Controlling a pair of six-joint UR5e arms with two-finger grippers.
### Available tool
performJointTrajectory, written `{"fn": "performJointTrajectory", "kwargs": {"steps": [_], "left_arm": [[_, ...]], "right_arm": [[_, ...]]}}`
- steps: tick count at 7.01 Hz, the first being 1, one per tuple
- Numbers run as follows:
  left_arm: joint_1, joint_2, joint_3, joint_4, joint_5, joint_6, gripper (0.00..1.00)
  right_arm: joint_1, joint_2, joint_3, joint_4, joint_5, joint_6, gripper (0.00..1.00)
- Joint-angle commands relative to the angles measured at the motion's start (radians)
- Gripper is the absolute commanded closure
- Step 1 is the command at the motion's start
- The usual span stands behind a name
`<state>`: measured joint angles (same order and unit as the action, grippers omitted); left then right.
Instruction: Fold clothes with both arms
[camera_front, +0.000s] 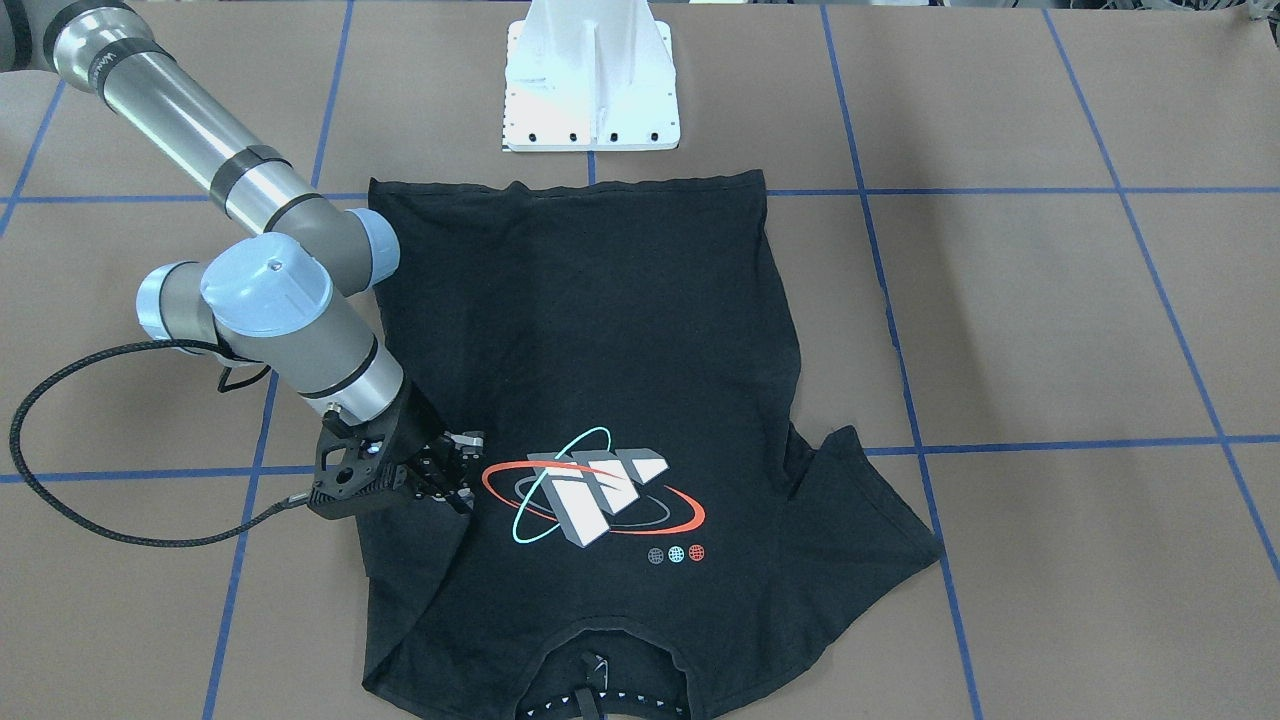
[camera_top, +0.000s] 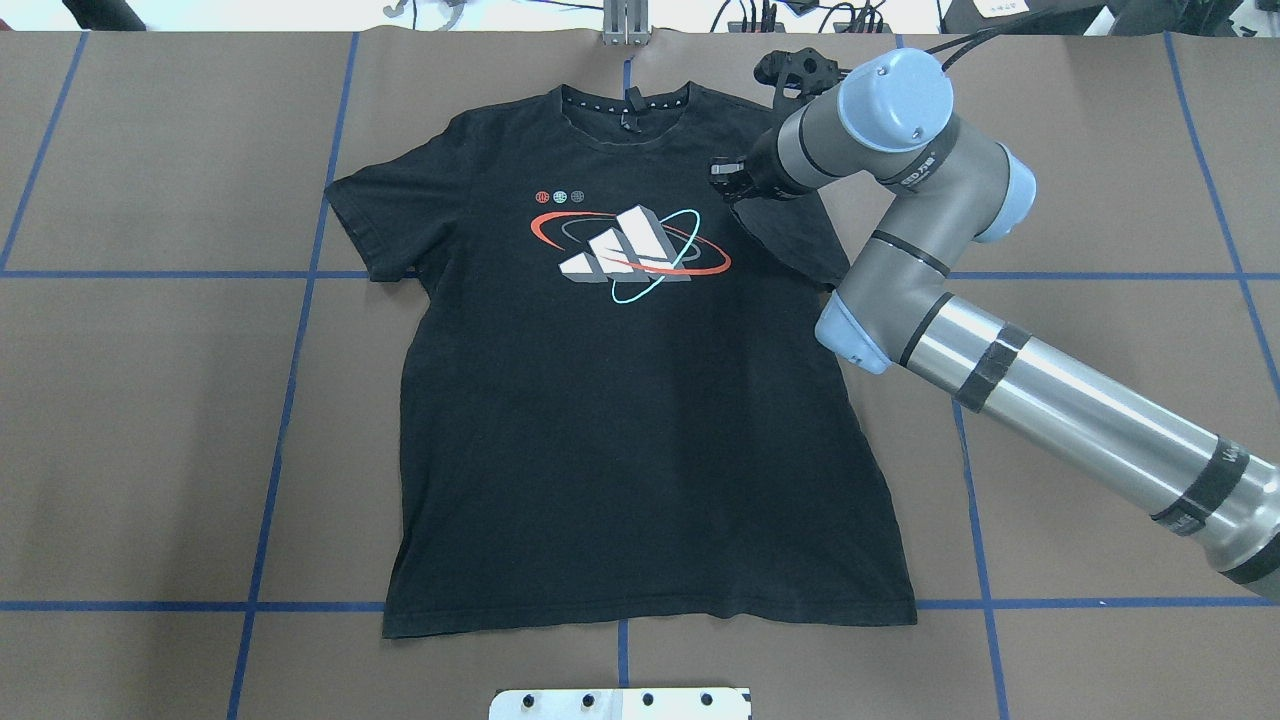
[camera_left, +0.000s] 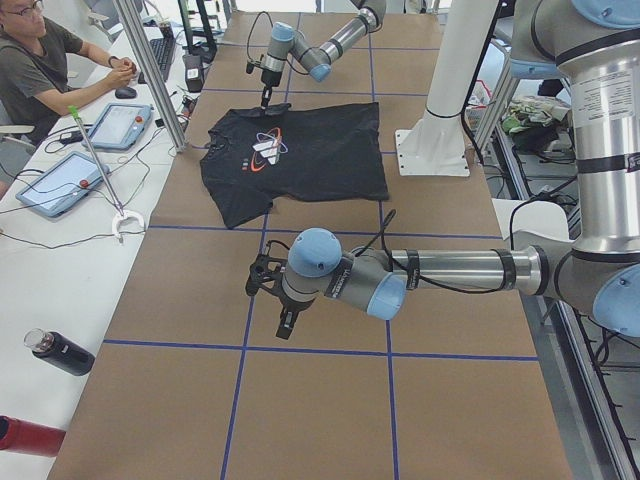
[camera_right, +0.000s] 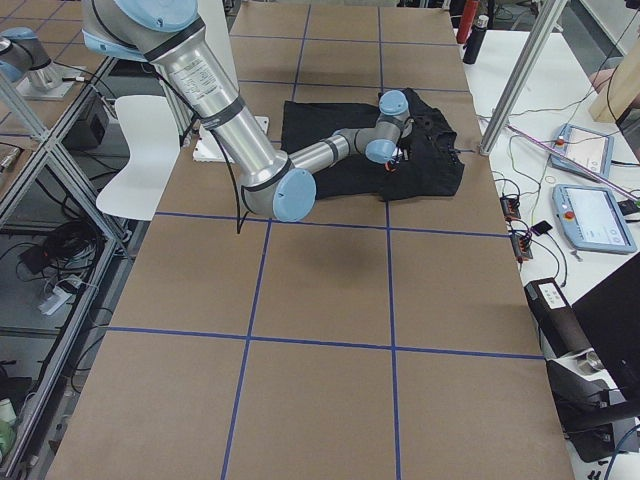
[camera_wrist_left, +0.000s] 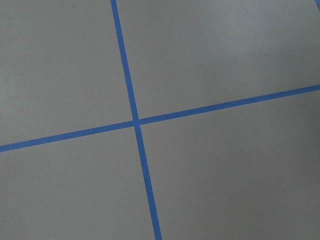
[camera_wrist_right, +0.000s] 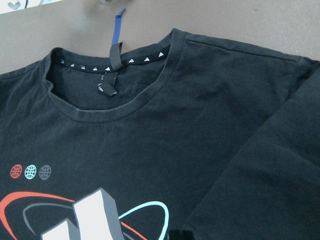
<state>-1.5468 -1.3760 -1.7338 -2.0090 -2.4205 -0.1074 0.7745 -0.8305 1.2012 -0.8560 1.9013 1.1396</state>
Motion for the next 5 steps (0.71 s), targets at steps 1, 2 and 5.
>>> {"fn": "performJointTrajectory", "kwargs": {"steps": [1,2,5], "left_arm": [[-0.001,0.000,0.000,-0.001,-0.008,0.000,0.00],[0.000,0.000,0.002,-0.001,-0.008,0.002,0.00],[0.008,-0.015,0.003,0.001,-0.026,0.003,0.00]], "right_arm": [[-0.011,0.092,-0.073,-0.033,-0.041,0.060,1.00],[-0.012,0.102,-0.092,-0.046,-0.047,0.060,1.00],[-0.023,0.134,-0.143,-0.046,-0.094,0.093,1.00]]}}
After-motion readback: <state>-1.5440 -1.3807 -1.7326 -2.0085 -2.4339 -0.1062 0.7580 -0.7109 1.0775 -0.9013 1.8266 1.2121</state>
